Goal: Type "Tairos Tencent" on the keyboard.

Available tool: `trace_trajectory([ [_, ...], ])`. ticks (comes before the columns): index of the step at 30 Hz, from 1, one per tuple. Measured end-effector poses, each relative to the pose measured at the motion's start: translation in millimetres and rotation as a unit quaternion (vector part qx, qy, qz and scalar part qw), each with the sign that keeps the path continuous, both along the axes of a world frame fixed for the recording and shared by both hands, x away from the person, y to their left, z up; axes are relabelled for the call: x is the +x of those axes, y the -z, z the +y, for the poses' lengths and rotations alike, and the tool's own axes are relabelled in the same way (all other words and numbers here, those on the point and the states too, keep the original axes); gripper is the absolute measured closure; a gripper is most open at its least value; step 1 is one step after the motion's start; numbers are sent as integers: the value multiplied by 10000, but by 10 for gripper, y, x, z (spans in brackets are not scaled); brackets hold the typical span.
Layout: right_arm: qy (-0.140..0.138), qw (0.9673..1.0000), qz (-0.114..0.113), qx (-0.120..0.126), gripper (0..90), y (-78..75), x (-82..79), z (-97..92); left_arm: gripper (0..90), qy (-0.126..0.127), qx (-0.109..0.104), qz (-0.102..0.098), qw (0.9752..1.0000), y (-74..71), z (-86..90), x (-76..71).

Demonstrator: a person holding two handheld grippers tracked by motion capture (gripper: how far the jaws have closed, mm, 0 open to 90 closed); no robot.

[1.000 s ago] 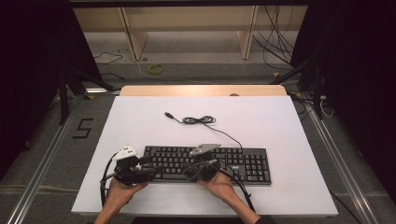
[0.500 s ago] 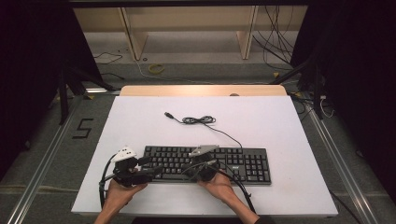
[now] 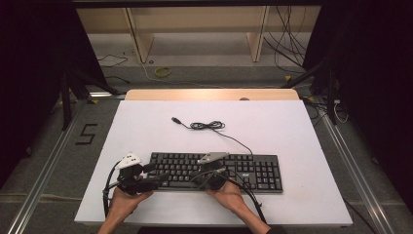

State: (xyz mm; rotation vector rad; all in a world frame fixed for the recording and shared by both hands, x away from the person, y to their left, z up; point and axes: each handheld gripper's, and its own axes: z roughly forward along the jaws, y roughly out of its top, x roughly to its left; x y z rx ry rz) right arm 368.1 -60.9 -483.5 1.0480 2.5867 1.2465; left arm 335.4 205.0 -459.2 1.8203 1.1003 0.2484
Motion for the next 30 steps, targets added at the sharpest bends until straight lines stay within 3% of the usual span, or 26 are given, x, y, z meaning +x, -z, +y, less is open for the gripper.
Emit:
trace_trajectory([
  [21,42,9995,14,318,847,-83,-2,-66,270,-30,-13,-15,10000,-10,3,11],
  [30,-58,9987,-29,499,698,-128,-17,-95,268,-37,-11,-22,10000,-15,-2,23],
])
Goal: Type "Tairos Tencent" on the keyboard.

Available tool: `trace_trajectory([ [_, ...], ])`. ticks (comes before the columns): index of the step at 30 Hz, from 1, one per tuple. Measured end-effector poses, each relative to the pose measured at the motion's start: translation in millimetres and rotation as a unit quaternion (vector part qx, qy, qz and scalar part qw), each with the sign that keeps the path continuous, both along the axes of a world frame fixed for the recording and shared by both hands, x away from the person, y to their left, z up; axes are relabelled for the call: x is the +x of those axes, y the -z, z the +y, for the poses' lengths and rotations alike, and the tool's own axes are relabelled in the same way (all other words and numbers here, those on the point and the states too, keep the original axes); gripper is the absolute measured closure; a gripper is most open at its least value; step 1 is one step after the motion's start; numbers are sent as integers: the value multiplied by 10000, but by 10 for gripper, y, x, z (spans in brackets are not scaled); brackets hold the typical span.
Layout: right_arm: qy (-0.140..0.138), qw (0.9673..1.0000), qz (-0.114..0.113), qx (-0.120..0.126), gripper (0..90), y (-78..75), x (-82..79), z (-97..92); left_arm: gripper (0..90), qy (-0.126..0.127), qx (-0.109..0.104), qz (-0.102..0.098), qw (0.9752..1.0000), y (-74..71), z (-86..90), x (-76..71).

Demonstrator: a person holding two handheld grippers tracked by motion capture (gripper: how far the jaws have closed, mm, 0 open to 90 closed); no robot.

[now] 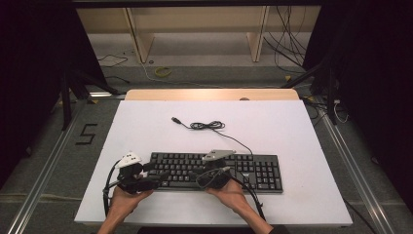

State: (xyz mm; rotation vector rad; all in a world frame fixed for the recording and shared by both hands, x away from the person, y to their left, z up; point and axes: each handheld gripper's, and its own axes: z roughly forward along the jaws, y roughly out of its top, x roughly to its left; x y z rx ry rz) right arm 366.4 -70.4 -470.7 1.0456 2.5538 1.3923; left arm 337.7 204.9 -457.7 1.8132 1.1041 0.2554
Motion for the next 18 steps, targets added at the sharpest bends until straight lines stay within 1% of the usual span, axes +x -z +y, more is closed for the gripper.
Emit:
trace_trajectory([
  [3,-11,10000,8,51,654,-20,-6,-18,269,-1,8,-8,10000,-4,-9,6],
  [5,-20,10000,-11,79,611,-32,-9,-31,273,4,49,-13,10000,-6,-19,13],
  [10,-5,9999,-26,134,529,-61,-24,-66,296,30,47,-20,10000,-16,-52,31],
  [15,45,9998,-85,161,463,-86,-41,-110,365,70,112,32,9999,-3,-100,60],
  [18,91,9998,-109,166,436,-99,-46,-143,426,174,158,62,9997,10,-144,66],
])
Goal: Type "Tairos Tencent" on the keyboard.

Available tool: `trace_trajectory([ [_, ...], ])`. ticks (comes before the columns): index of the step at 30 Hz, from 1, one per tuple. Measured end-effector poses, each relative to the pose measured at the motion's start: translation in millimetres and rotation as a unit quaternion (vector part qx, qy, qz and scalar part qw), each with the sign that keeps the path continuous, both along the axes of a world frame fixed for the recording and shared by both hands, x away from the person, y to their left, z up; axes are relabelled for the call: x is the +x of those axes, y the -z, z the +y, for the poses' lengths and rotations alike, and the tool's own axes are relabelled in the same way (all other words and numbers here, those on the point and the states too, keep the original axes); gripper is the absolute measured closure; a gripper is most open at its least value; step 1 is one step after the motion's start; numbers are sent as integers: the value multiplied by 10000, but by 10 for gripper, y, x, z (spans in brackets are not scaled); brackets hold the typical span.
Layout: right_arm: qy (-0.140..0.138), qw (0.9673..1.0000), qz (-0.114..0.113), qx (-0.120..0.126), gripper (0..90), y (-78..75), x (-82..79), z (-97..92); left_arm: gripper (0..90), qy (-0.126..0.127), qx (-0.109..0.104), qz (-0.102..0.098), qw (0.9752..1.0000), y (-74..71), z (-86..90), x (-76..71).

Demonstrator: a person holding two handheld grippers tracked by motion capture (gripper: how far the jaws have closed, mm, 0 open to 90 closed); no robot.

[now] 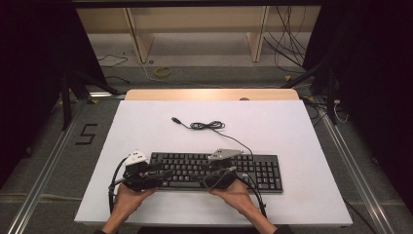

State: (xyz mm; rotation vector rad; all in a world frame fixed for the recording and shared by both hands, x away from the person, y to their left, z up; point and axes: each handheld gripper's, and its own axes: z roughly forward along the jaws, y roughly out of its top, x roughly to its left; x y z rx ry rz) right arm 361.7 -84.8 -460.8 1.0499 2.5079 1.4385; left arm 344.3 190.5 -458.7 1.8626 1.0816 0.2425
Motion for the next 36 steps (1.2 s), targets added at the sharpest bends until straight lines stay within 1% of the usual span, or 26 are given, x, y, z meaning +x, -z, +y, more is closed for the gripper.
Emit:
trace_trajectory([
  [3,31,10000,-43,17,415,-10,-11,-36,515,118,53,36,9999,16,-51,0],
  [6,61,10000,-42,31,411,-18,-23,-73,613,232,216,116,9994,38,-96,7],
  [10,79,10000,-48,37,407,-24,-39,-117,741,341,330,227,9986,77,-145,24],
  [12,99,9999,-62,57,405,-26,-43,-139,790,376,406,297,9980,96,-167,32],
  [14,110,9999,-59,64,398,-30,-49,-162,828,412,428,335,9977,114,-188,40],
  [15,115,9999,-61,73,394,-32,-52,-172,845,451,471,342,9973,120,-194,47],
  [19,137,9998,-98,134,382,-43,-72,-213,885,442,528,402,9968,143,-217,66],
  [26,138,9997,-117,175,377,-48,-103,-269,888,404,577,436,9966,168,-230,99],
  [31,141,9997,-126,172,377,-51,-119,-286,888,434,678,467,9957,190,-251,109],
  [34,144,9997,-121,176,378,-56,-123,-296,889,457,697,485,9953,194,-249,118],
  [35,145,9997,-130,178,378,-55,-123,-299,889,451,749,517,9948,203,-254,120],
  [36,147,9997,-126,176,378,-54,-125,-301,889,453,714,500,9952,217,-253,121],
])
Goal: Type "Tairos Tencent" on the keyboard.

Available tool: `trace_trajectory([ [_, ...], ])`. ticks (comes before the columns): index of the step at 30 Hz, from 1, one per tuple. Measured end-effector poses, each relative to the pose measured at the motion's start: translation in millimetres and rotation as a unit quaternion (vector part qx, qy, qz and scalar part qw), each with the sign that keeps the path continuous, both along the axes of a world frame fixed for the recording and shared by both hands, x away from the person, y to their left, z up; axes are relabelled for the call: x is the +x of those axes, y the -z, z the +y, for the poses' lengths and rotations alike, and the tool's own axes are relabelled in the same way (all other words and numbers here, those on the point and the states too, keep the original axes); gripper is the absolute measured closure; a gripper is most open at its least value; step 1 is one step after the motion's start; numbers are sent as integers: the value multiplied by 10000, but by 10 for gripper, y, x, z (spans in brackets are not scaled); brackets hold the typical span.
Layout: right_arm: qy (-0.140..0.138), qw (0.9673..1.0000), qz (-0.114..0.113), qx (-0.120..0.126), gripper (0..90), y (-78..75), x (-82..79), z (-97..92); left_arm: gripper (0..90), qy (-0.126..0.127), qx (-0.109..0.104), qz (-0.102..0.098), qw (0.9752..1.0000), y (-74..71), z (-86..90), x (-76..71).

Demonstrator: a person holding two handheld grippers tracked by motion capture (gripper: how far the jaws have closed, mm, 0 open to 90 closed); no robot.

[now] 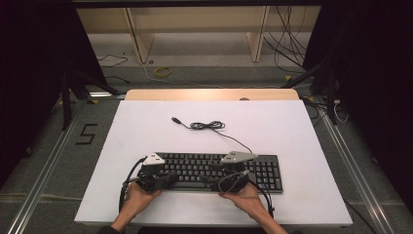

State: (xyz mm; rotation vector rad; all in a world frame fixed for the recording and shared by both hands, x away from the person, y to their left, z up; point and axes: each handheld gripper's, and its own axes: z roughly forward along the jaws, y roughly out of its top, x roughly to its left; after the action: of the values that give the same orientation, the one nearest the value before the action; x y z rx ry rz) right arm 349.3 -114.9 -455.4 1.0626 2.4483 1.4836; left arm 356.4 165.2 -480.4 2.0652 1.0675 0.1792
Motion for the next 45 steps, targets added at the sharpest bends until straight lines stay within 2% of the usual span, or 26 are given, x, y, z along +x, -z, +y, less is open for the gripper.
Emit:
trace_trajectory([
  [9,24,10000,-2,-29,378,1,-8,-12,891,0,-64,76,10000,6,11,13],
  [17,31,10000,4,-17,378,3,-6,-16,888,43,68,-20,10000,-27,3,1],
  [33,15,10000,4,-20,377,5,-8,-8,843,-26,-177,-79,9998,-100,44,-18],
  [40,8,10000,11,-13,376,6,-12,-3,788,-55,-216,-88,9997,-118,63,-18],
  [45,-3,10000,14,-19,372,8,-10,0,694,-113,-287,-92,9995,-137,87,-12],
])
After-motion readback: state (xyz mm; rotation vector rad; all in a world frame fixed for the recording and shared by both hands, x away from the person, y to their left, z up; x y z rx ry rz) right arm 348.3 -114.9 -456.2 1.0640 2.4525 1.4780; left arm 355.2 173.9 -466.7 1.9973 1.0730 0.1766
